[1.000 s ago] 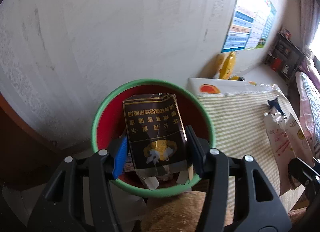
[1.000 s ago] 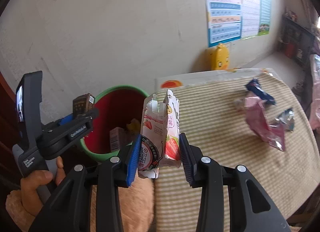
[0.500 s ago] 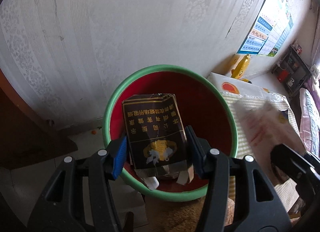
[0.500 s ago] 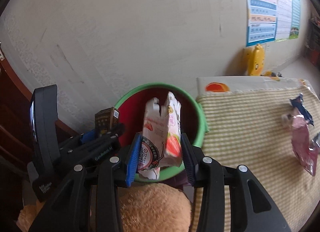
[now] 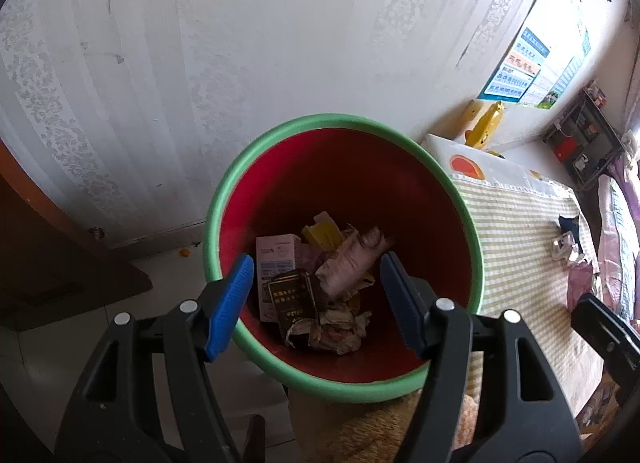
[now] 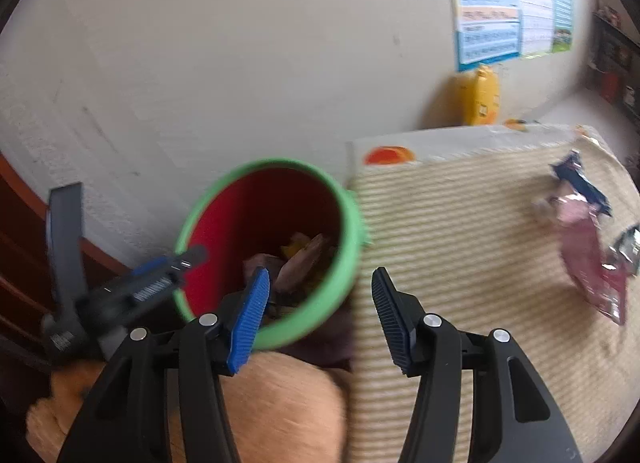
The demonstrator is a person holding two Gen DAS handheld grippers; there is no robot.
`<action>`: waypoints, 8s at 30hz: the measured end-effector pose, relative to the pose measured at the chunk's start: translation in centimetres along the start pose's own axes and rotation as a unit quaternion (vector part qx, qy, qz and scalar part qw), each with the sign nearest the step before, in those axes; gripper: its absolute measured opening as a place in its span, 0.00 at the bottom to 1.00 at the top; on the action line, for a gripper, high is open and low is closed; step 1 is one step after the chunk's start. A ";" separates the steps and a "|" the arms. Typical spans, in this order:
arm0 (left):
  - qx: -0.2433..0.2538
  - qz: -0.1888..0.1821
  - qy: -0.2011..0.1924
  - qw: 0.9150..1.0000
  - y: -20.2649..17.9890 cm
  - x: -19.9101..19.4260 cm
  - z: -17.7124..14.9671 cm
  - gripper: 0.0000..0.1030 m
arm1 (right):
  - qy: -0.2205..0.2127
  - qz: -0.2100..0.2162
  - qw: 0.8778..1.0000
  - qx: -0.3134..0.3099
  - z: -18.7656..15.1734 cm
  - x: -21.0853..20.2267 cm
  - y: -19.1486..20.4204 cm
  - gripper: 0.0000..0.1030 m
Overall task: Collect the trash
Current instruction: 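Open both grippers to drop the box and pouch into the bucket, then grasp the pink wrapper with the right gripper while the left reaches the pink carton, then grasp the pink-and-white carton with the left gripper and lift it, then carry the pink carton and pink wrapper toward the red bucket, then open both grippers over the bucket to drop the carton and wrapper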
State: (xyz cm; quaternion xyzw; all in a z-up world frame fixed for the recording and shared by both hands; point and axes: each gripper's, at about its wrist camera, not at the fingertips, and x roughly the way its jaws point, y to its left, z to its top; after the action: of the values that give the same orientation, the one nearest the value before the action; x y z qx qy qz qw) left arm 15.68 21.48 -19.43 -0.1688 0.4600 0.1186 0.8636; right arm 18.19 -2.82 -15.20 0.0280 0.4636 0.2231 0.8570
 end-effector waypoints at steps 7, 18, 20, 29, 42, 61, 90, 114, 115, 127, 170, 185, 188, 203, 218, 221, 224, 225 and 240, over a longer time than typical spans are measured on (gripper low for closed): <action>0.023 -0.001 -0.003 1.000 -1.8 -0.6 -0.2 0.69 | 0.003 -0.119 0.990 0.073 -0.6 -3.1 -12.4 0.61; 0.113 0.002 0.011 0.994 -9.3 -0.4 -2.1 0.74 | 0.059 -0.164 0.981 0.083 -1.7 0.4 -22.6 0.66; 0.128 -0.004 0.019 0.992 -10.9 -0.1 -2.6 0.74 | 0.076 -0.155 0.982 0.076 -1.9 2.3 -22.6 0.63; 0.237 -0.018 0.031 0.971 -20.8 2.5 -4.5 0.74 | 0.044 -0.087 0.978 0.184 -2.6 -1.6 -23.8 0.17; 0.338 -0.065 0.014 0.939 -38.3 8.9 -3.0 0.77 | -0.014 0.006 0.947 0.321 -6.0 -9.0 -26.8 0.18; 0.323 -0.118 0.117 0.932 -40.4 12.8 -4.5 0.86 | -0.029 0.064 0.934 0.349 -5.7 -9.0 -27.1 0.20; 0.252 -0.027 -0.025 0.967 -26.7 -0.4 -5.3 0.45 | -0.047 -0.035 0.973 0.224 -3.9 -8.6 -22.6 0.20; 0.224 -0.044 -0.095 0.969 -21.1 -8.2 -4.9 0.45 | -0.046 -0.135 0.984 0.109 -5.5 -8.0 -18.4 0.20; 0.223 -0.045 -0.096 0.969 -21.0 -8.4 -4.9 0.45 | -0.047 -0.137 0.984 0.105 -5.5 -8.0 -18.1 0.20; 0.207 -0.050 -0.099 0.972 -18.5 -8.9 -4.9 0.45 | -0.054 -0.131 0.988 0.066 -7.1 -8.6 -12.7 0.20; 0.189 -0.096 -0.120 0.970 -15.1 -15.4 -6.4 0.45 | -0.132 -0.104 0.978 0.126 -10.8 -17.9 -6.1 0.20; 0.211 -0.065 -0.131 0.966 -17.1 -15.2 -6.9 0.45 | -0.137 -0.079 0.972 0.175 -12.0 -17.6 -9.1 0.20; 0.214 -0.056 -0.138 0.965 -17.2 -15.0 -6.7 0.45 | -0.135 -0.077 0.972 0.178 -11.8 -17.2 -9.2 0.20; 0.179 -0.011 -0.144 0.973 -14.0 -11.5 -3.8 0.45 | -0.094 -0.071 0.985 0.130 -9.7 -13.6 -6.2 0.20; 0.132 0.063 -0.114 0.983 -7.8 -4.8 0.0 0.45 | -0.039 -0.032 0.996 0.067 -4.2 -5.6 -1.5 0.20; 0.122 0.070 -0.096 0.985 -6.8 -3.2 0.5 0.45 | -0.025 -0.018 0.998 0.052 -3.0 -3.7 -0.3 0.20; 0.115 0.077 -0.080 0.987 -6.2 -1.7 0.9 0.45 | -0.010 -0.004 0.999 0.039 -1.9 -1.7 0.6 0.20; 0.112 0.081 -0.074 0.988 -5.8 -1.2 1.0 0.45 | -0.006 0.003 0.999 0.035 -1.4 -1.0 0.9 0.20; 0.085 0.092 -0.020 0.992 -4.2 0.4 1.2 0.45 | 0.023 0.049 0.998 0.006 1.4 2.1 4.3 0.21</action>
State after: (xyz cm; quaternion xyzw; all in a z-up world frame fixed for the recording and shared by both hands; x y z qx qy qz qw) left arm 18.35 18.10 -18.39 -0.0491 0.4642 0.1612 0.8696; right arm 18.81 2.14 -14.92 0.0509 0.4830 0.2626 0.8338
